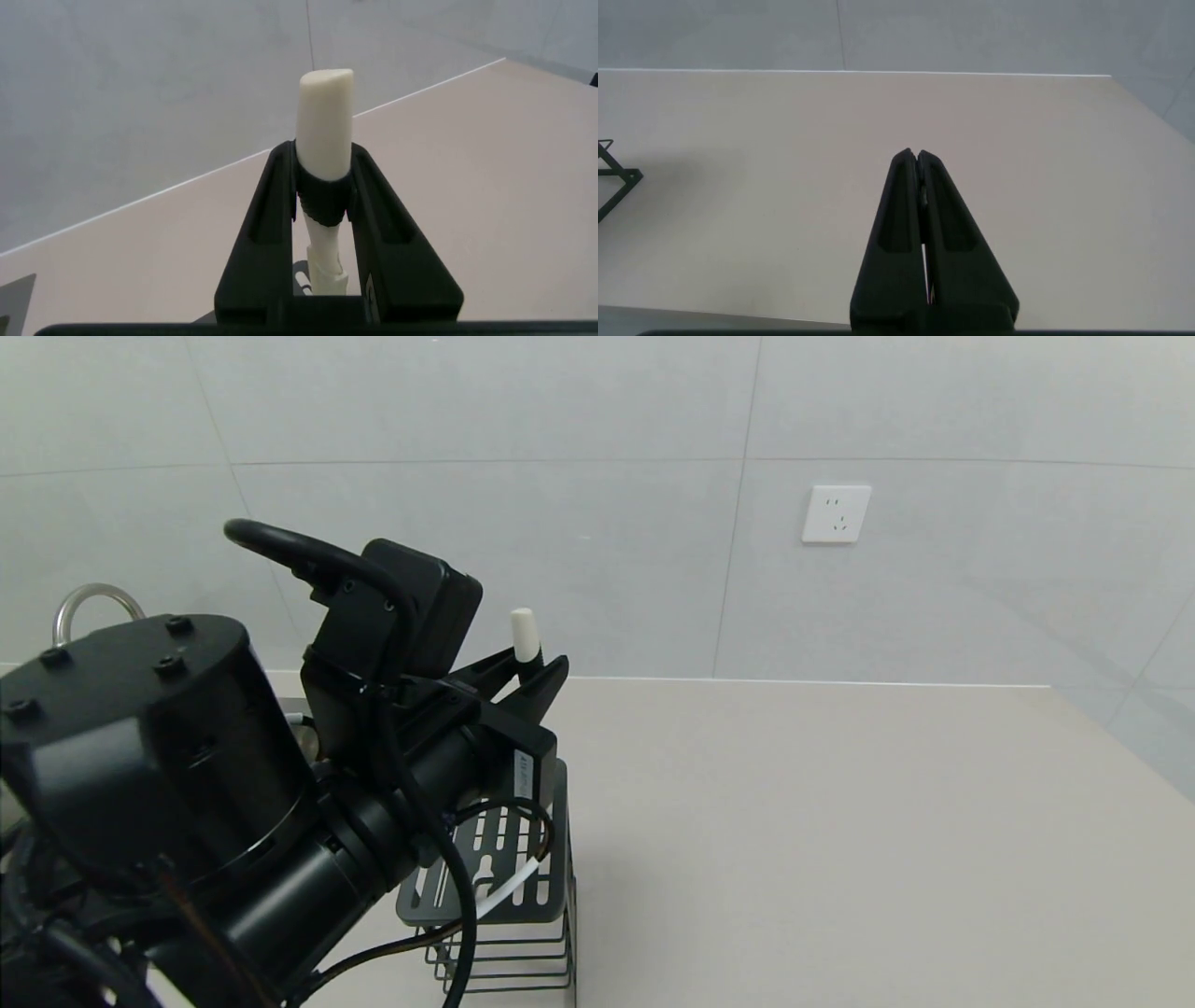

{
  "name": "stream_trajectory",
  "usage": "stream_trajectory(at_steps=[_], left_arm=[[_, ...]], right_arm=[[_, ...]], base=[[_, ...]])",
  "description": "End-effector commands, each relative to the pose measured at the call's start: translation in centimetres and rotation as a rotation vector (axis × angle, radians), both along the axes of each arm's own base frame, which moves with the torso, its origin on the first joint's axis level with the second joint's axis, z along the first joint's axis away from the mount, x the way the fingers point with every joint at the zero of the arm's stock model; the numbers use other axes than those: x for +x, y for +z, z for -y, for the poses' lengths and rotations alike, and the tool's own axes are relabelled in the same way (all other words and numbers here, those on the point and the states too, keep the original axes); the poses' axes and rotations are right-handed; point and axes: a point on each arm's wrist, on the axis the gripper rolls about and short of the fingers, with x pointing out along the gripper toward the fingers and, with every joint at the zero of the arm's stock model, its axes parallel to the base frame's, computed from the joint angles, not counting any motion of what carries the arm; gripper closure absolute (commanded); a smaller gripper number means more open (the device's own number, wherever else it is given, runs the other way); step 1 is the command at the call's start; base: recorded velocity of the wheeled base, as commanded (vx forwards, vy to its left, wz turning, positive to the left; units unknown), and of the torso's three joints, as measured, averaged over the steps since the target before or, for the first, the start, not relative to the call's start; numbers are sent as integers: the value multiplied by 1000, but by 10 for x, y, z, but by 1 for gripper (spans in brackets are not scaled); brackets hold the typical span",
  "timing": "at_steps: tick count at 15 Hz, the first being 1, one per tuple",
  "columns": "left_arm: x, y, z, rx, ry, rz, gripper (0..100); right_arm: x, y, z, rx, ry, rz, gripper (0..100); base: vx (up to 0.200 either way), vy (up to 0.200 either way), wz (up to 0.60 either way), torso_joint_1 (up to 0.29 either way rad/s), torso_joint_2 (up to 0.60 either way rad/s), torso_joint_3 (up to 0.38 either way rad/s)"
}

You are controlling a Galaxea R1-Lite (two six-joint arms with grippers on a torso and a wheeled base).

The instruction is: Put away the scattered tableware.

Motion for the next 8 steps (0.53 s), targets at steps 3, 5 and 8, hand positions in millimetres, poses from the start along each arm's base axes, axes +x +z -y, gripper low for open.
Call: stream_trajectory(at_steps=[3,5,8], left_arm=[[1,-3,2,8,-3,-9,100],[2,-6,3,5,-3,-20,100],[3,-17,5,16,-3,-52,100]], right_arm=[[0,0,0,0,0,-1,100],[0,0,0,0,0,-1,100],[0,0,0,0,0,-1,100]], base=[[0,0,0,0,0,0],[0,0,0,0,0,0],[0,0,0,0,0,0]])
